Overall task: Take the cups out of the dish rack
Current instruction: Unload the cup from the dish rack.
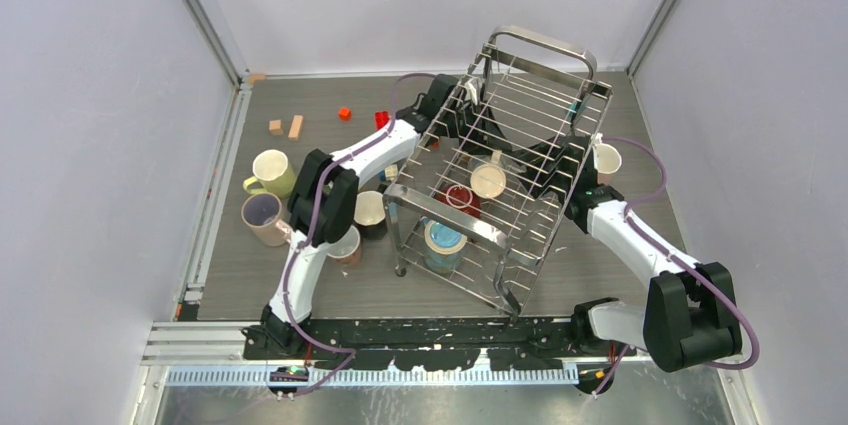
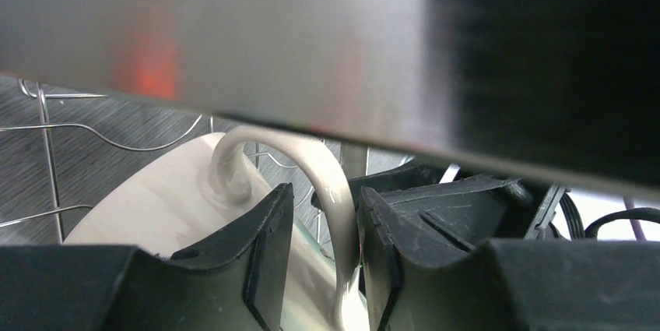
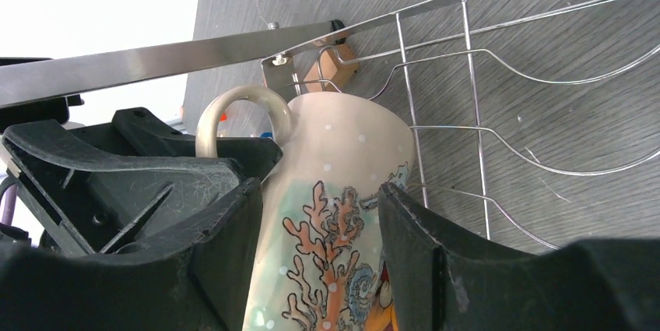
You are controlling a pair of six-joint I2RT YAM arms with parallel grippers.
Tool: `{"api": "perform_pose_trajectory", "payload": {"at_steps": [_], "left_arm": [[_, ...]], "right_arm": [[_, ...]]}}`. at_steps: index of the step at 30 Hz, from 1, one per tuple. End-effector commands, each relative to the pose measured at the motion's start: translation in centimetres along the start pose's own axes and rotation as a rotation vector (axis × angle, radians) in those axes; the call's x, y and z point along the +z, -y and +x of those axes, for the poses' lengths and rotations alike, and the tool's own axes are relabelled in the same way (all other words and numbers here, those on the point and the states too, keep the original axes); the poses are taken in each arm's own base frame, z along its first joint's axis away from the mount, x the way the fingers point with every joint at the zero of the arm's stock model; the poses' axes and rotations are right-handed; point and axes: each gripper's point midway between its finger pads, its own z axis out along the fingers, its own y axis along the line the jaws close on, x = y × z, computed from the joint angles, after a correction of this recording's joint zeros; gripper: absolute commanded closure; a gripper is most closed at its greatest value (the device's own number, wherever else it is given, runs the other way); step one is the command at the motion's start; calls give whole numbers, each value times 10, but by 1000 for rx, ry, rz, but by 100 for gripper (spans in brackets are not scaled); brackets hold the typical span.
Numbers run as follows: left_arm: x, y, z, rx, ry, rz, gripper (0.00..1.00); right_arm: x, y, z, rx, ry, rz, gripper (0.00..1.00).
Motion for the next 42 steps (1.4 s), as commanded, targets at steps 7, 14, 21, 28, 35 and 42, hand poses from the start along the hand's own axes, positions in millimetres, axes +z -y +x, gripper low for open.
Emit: {"api": "perform_pose_trajectory", "payload": {"at_steps": [7, 14, 21, 28, 35, 42], "left_arm": [[10, 25, 3, -48, -18, 111, 72], [12, 31, -1, -80, -13, 139, 82], [14, 32, -5, -135, -9, 145, 100], [11, 40, -15, -219, 19, 164, 100], [1, 53, -32, -296, 80, 212, 100], [-15, 68, -50, -361, 150, 267, 100]], "right_arm": [[-10, -8, -5, -20, 27, -26, 39], [-17, -6, -12, -32, 69, -10, 39], [-27, -5, -15, -46, 80, -3, 39], [-36, -5, -14, -48, 78, -5, 39], [-44, -5, -14, -41, 78, -13, 39], [-47, -2, -13, -32, 78, -13, 39]]}}
